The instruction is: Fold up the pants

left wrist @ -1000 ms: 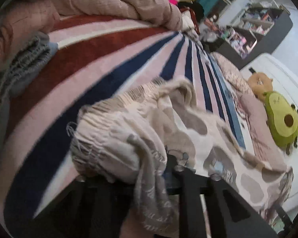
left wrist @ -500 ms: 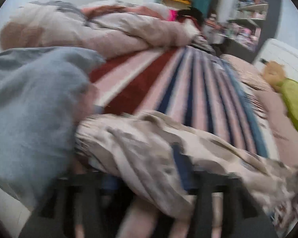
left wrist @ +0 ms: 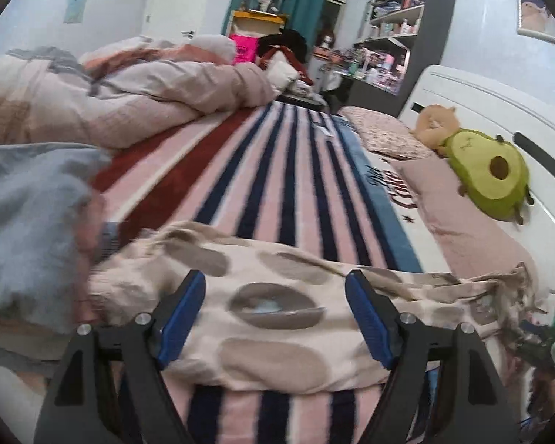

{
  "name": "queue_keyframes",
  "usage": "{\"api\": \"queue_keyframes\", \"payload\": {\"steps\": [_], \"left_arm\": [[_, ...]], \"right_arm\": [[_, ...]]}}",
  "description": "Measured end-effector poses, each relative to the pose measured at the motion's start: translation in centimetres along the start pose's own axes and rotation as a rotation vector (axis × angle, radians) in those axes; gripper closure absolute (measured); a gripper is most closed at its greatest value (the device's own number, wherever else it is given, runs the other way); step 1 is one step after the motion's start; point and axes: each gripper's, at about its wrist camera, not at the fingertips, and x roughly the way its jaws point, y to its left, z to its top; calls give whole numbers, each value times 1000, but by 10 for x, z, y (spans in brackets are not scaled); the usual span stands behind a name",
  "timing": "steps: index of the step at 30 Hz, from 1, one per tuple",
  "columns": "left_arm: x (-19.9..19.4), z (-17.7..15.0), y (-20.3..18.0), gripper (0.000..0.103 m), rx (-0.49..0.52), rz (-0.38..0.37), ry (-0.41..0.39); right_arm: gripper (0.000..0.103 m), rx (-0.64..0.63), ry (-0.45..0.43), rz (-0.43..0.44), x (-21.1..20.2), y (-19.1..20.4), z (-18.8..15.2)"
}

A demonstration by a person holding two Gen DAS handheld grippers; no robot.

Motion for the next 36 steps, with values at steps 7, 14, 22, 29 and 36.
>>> {"api": "queue_keyframes", "payload": {"steps": [7,14,22,29,36], "left_arm": [[35,0,-44,28,64,-98,46],[62,-3,-72,28,123,-156,86],[88,-12,-65,28,129,-139,141],[89,-16,-63,28,118,-140,157],[73,-18,-68,28,125,-162,144]], "right_arm": [[102,-47,-95,-117,-11,-18,15],[102,-68,-102,-53,-11,-52,67],[62,-41,8,-111,28,-81,116],[47,30,-82,76,-28,-79,96],[43,49,14,119,-33,-46,33]]}}
